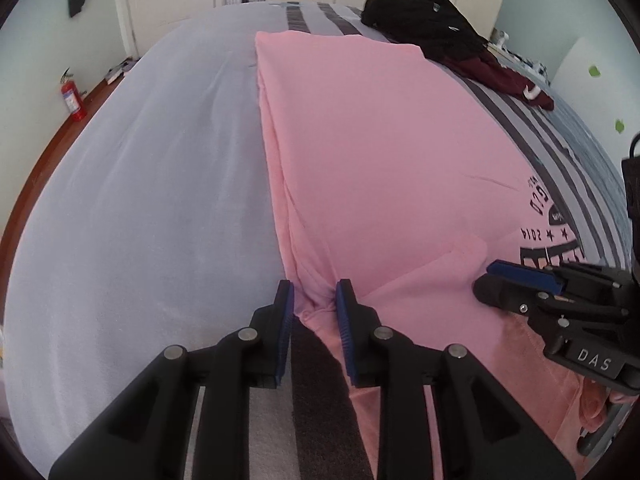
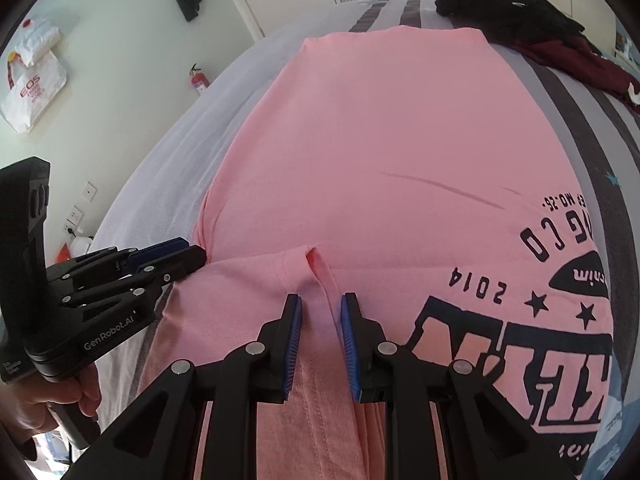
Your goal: Fold clothes
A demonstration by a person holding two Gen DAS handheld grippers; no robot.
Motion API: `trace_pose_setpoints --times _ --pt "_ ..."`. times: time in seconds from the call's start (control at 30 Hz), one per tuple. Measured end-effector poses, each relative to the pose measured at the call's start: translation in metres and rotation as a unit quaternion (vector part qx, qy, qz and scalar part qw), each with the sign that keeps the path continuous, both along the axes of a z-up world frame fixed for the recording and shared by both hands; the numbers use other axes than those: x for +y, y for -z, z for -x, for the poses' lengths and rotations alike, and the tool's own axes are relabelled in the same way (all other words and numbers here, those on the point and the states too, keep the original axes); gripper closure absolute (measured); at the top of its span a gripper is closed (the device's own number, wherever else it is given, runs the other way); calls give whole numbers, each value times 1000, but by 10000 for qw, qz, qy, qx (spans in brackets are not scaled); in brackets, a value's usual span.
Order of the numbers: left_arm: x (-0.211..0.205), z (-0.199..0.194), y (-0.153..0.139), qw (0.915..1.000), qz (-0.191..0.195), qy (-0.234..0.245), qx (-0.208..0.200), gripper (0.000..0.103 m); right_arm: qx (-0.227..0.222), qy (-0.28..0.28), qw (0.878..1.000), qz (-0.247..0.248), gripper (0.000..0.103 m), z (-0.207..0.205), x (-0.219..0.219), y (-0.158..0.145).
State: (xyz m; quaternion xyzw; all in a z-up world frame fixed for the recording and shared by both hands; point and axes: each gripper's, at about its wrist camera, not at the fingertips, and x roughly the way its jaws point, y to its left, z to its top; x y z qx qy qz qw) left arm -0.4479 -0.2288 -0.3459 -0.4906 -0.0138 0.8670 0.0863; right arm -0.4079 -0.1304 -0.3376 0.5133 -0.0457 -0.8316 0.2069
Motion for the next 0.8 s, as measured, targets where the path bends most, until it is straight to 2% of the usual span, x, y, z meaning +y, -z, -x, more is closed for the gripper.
trace_pose_setpoints --times 0.13,0.2,0.47,0.53,0.67,0.8 --pt "-11 -2 -11 9994 -133 -288 136 77 27 21 10000 41 85 0 3 -3" --pt "-13 -14 -18 9991 -36 -311 301 77 106 94 9999 6 85 -4 10 -9" --pt "18 -61 -33 9961 138 575 650 77 180 85 9998 -67 85 -65 45 -23" --pt "25 -66 -26 9958 205 664 591 77 126 82 9999 -70 85 -74 49 -21" --pt "22 -59 -7 9981 319 407 326 77 19 76 9999 -77 85 -94 59 -16" --pt "13 -58 -6 9996 3 124 238 77 -88 70 9999 -84 85 -114 68 -12"
